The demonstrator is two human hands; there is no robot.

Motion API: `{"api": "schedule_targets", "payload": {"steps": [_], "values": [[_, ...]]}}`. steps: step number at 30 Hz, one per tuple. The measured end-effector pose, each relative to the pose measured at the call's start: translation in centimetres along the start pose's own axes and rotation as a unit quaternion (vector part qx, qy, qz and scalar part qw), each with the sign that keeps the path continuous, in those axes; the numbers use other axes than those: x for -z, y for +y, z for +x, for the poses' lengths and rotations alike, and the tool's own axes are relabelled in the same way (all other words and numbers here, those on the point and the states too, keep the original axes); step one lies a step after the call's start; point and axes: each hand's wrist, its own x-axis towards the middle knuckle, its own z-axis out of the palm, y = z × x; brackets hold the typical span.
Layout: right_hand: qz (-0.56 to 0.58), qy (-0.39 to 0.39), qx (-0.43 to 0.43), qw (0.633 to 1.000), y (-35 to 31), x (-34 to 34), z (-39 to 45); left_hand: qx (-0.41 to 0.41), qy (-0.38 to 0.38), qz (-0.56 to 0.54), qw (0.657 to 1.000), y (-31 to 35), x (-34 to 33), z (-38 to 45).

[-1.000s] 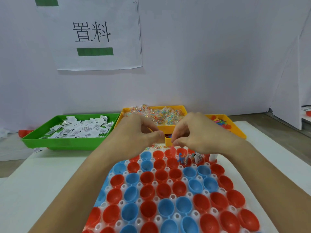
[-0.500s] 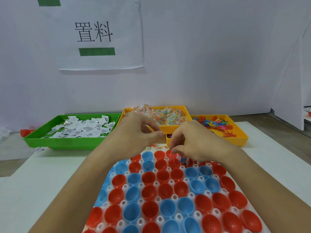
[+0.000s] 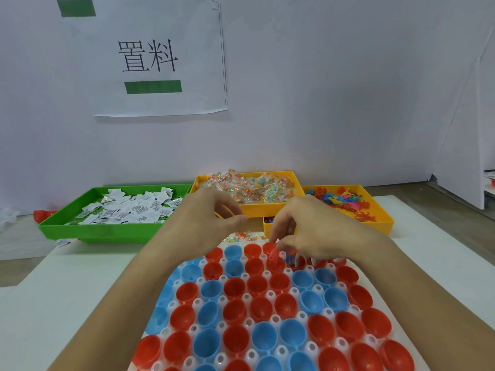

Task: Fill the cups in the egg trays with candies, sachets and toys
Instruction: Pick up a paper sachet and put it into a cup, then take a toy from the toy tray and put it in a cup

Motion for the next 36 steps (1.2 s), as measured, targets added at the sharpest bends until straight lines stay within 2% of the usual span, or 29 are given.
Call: {"api": "schedule_targets", "payload": {"steps": [7,17,22,25,31,36], "values": [[0.013,0.032,0.020,0.999,0.6,1.4,0.0,0.038,0.095,0.072,0.992,-1.1,-0.8,4.6],[0.029,0.064,0.031,0.997,1.2,2.1,-0.1,0.050,0.059,0.255,0.964,-0.9,-5.2,11.6],[0.037,0.065,0.027,0.997,1.3,2.4,-0.1,0.054,0.130,0.133,0.981,-1.2,-5.2,11.9],[0.041,0.068,0.023,0.997,1.2,2.6,-0.2,0.070,0.148,0.067,0.984,-1.4,-4.6,11.5],[0.032,0.065,0.022,0.997,0.8,2.5,-0.4,0.058,0.131,0.038,0.989,-1.9,-4.4,10.8],[0.023,0.068,0.023,0.997,0.6,2.5,-0.4,0.043,0.202,-0.029,0.978,-0.7,-4.1,10.4]]}}
